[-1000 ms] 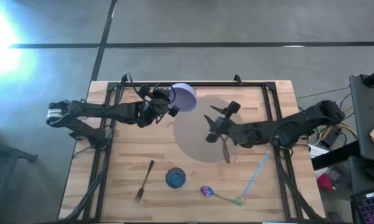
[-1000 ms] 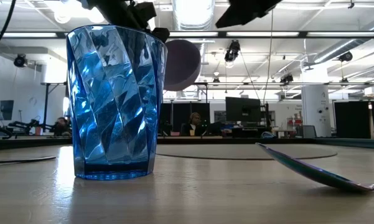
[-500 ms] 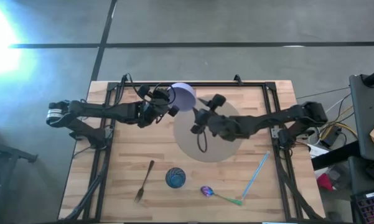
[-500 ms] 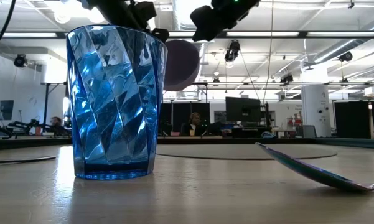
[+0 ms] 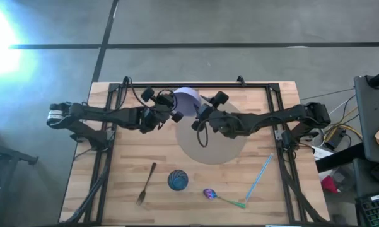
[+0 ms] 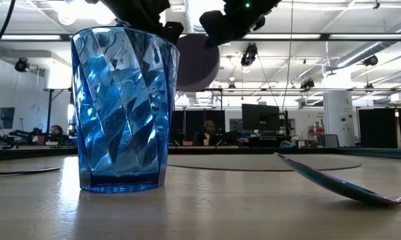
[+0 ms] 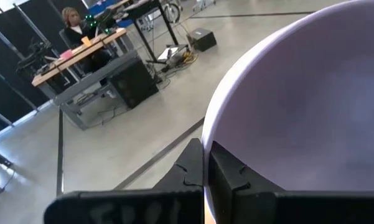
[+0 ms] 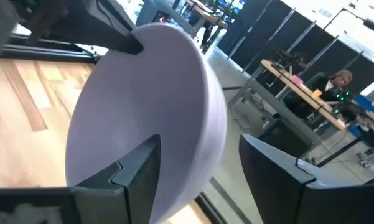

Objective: Pick & Place Utensil
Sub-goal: Put the purple bowl on the placemat

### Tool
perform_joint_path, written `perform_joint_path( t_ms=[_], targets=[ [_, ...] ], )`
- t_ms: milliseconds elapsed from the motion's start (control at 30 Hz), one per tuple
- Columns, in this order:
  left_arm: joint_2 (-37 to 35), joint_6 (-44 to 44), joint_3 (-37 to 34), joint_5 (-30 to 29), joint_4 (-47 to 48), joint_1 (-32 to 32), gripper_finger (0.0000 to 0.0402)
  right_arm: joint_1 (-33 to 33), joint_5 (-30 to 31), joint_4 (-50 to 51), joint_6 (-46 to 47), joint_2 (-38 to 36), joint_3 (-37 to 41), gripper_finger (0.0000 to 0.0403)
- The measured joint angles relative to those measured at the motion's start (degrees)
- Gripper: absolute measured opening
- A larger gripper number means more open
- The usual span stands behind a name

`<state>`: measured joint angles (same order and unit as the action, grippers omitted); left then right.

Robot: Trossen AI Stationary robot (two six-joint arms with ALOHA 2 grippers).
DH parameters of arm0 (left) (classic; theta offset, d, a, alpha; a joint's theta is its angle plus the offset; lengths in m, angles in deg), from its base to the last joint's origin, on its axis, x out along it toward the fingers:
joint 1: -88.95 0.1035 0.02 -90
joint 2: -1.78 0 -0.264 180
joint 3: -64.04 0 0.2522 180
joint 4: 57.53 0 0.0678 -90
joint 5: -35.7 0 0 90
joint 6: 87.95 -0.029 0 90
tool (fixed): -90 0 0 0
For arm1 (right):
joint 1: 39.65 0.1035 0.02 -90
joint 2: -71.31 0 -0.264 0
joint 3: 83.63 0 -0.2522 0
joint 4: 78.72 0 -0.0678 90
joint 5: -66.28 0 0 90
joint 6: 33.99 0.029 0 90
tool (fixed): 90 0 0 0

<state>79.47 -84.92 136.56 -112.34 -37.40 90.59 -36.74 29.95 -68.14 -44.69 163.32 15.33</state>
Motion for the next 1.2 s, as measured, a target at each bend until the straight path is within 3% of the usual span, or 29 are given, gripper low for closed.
perform_joint_path(
  t_ms=[300, 700, 1000, 1200],
  targets=[
    [0.0, -0.7, 0.0, -0.1, -1.3, -0.5, 0.0001, -0.8, -0.2, 0.0, 5.2, 0.1, 0.1, 0.0200],
    [0.0, -0.8, 0.0, 0.3, -1.5, -0.6, 0.0001, -3.6, -3.2, 3.8, 14.4, 0.0, 0.1, 0.0023],
    [0.0, -0.8, 0.0, 2.1, -1.8, -0.6, 0.0004, -4.6, -4.1, 6.3, 16.6, 0.0, 0.3, 0.0011],
    [0.0, -1.1, 0.0, 4.4, -1.6, -0.6, 0.0027, -4.6, -4.1, 6.7, 16.2, 0.0, 0.3, 0.0009]
  ],
)
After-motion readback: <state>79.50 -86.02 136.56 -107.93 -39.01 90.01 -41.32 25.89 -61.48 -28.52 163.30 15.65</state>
